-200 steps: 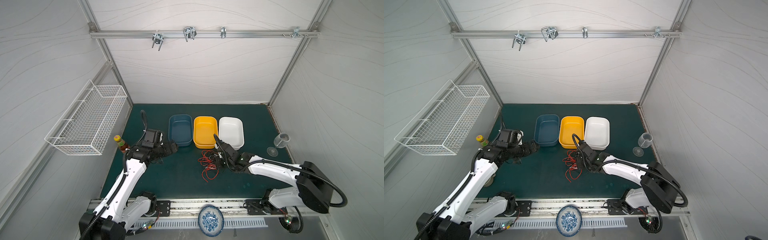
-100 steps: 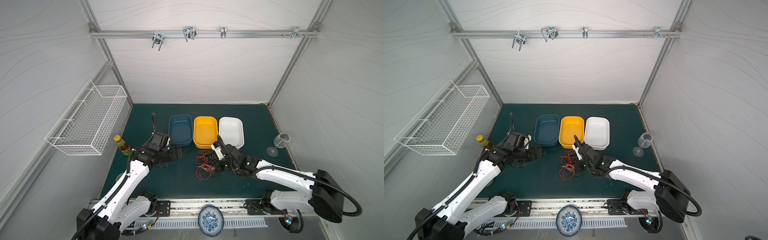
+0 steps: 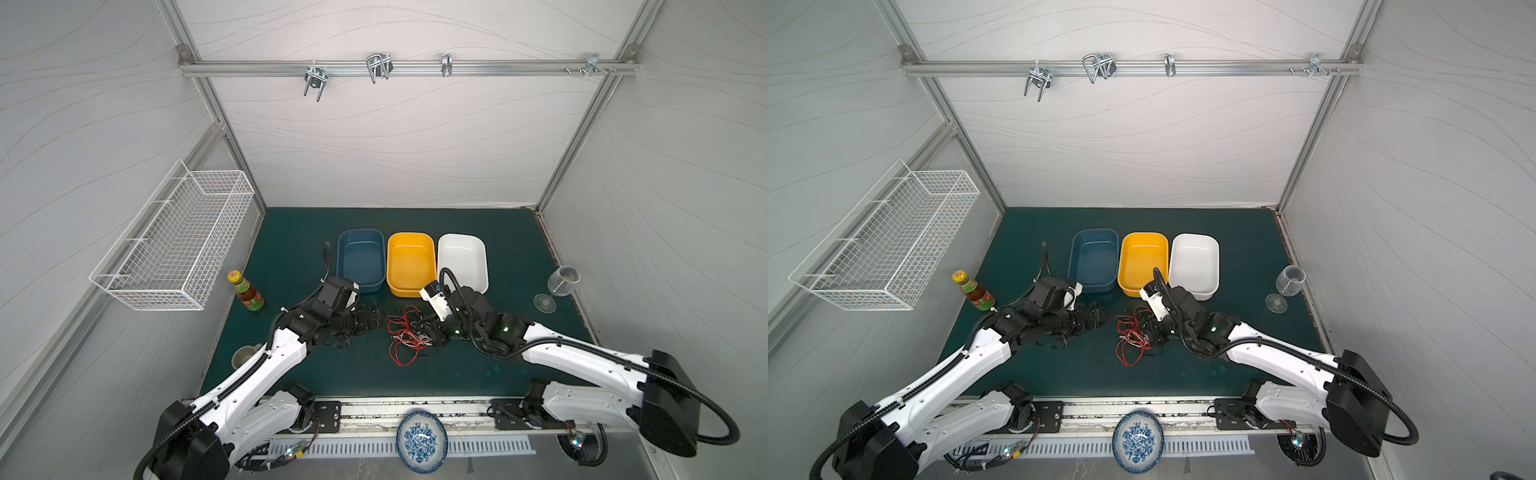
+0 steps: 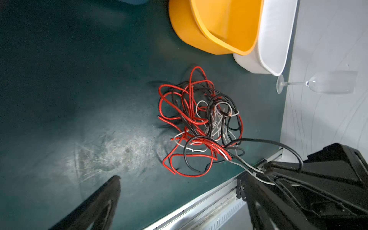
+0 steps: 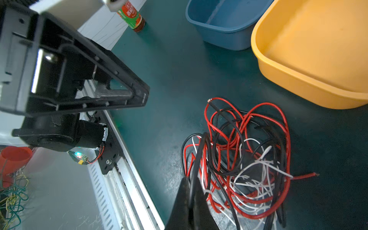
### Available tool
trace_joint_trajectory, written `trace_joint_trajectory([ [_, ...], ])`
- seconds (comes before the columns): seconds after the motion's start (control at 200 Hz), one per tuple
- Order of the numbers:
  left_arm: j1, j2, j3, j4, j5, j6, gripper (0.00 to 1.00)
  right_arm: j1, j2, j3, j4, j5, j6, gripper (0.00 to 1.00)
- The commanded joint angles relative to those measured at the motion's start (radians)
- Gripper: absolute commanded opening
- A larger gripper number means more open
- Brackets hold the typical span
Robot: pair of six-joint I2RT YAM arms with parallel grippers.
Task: Untangle and sort cables by color
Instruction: Untie the cable.
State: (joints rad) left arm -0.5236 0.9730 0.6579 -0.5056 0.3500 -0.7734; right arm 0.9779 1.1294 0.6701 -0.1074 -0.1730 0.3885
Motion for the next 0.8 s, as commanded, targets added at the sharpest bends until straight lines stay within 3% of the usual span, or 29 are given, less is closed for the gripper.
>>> trace_joint_trajectory([
  [0.0, -0.024, -0.010, -0.017, 0.184, 0.062, -0.055, 0.98, 0.004, -0.023, -0.012, 0.045, -0.064, -0.048, 0.00],
  [0.21, -0.037, -0.042, -0.060, 0.382, 0.158, -0.083, 0.98, 0.002, -0.037, -0.070, 0.078, -0.092, -0.089, 0.00],
  [0.435, -0.065, 0.001, -0.113, 0.482, 0.196, -0.082, 0.93, -0.028, -0.077, -0.119, 0.106, -0.134, -0.106, 0.00],
  [0.585, -0.097, 0.035, -0.139, 0.545, 0.207, -0.090, 0.85, -0.050, -0.082, -0.136, 0.104, -0.150, -0.096, 0.00],
  [0.665, -0.119, 0.052, -0.146, 0.587, 0.215, -0.092, 0.75, -0.049, -0.092, -0.145, 0.109, -0.144, -0.085, 0.00],
  [0.795, -0.161, 0.089, -0.127, 0.587, 0.207, -0.067, 0.70, -0.051, -0.105, -0.143, 0.083, -0.092, -0.072, 0.00],
])
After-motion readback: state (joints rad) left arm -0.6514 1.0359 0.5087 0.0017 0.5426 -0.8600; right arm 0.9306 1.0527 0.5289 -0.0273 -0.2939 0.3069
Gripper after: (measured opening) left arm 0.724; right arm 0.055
